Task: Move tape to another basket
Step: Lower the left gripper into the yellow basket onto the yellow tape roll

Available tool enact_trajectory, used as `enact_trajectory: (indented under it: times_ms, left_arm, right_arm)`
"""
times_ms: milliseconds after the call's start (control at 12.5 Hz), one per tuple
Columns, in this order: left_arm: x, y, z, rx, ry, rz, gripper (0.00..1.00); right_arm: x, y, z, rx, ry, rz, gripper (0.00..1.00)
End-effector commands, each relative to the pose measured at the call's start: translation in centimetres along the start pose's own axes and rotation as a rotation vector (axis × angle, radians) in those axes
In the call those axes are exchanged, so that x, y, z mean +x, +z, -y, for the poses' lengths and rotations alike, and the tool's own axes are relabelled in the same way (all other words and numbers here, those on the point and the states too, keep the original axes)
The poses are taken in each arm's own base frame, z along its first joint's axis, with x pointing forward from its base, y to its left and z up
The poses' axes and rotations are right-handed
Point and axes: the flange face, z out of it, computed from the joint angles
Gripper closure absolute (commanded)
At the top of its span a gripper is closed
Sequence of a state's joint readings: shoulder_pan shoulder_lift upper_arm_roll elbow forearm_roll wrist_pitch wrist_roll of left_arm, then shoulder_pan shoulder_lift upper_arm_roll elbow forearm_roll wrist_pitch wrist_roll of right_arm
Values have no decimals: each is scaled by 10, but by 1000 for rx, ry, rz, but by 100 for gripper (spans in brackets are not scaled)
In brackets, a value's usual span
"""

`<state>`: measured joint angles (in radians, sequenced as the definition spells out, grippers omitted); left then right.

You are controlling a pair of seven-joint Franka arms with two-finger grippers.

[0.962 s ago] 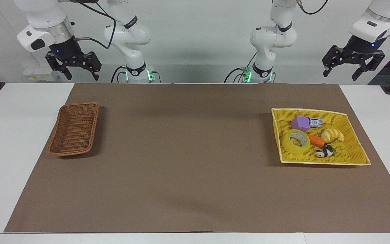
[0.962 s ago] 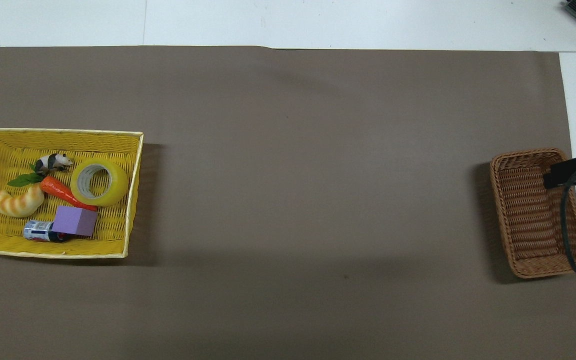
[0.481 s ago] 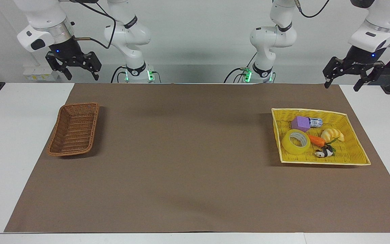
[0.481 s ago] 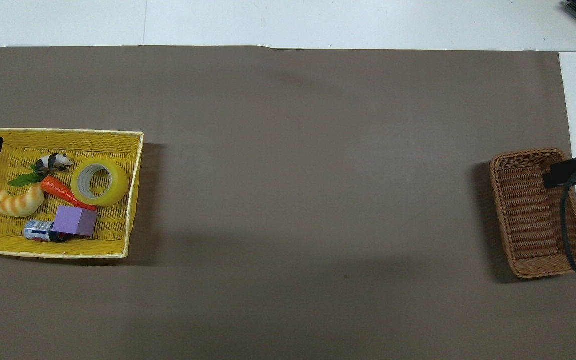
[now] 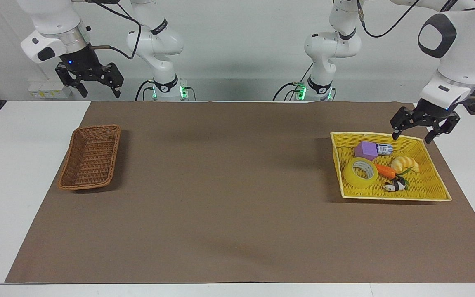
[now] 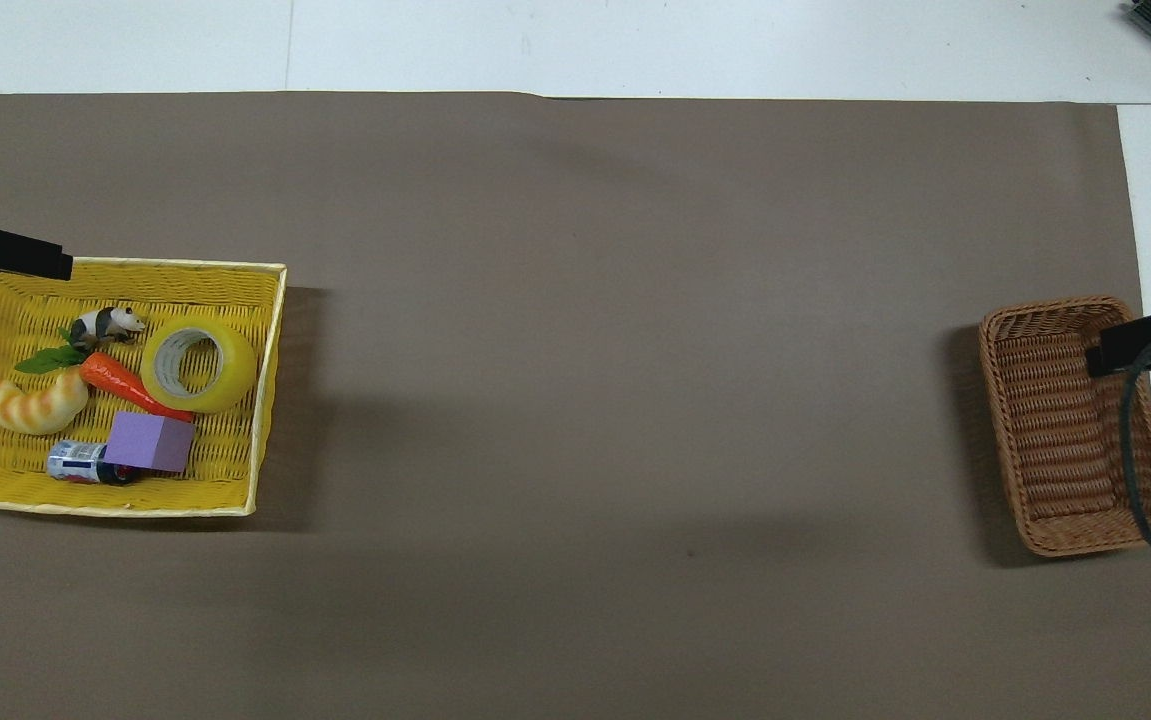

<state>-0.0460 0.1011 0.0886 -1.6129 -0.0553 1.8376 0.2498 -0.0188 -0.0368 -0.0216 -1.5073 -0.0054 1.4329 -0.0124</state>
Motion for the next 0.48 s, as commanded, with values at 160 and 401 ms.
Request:
enact_trajectory:
  times_ms: [160, 401]
  left_arm:
    - [2, 84, 15, -25, 68, 24, 0]
    - [-28, 156, 20, -42, 99, 34, 0]
  right_arm:
    - [-4, -1, 0, 9, -23, -9, 0]
    - [-4, -1, 0, 9, -23, -10, 0]
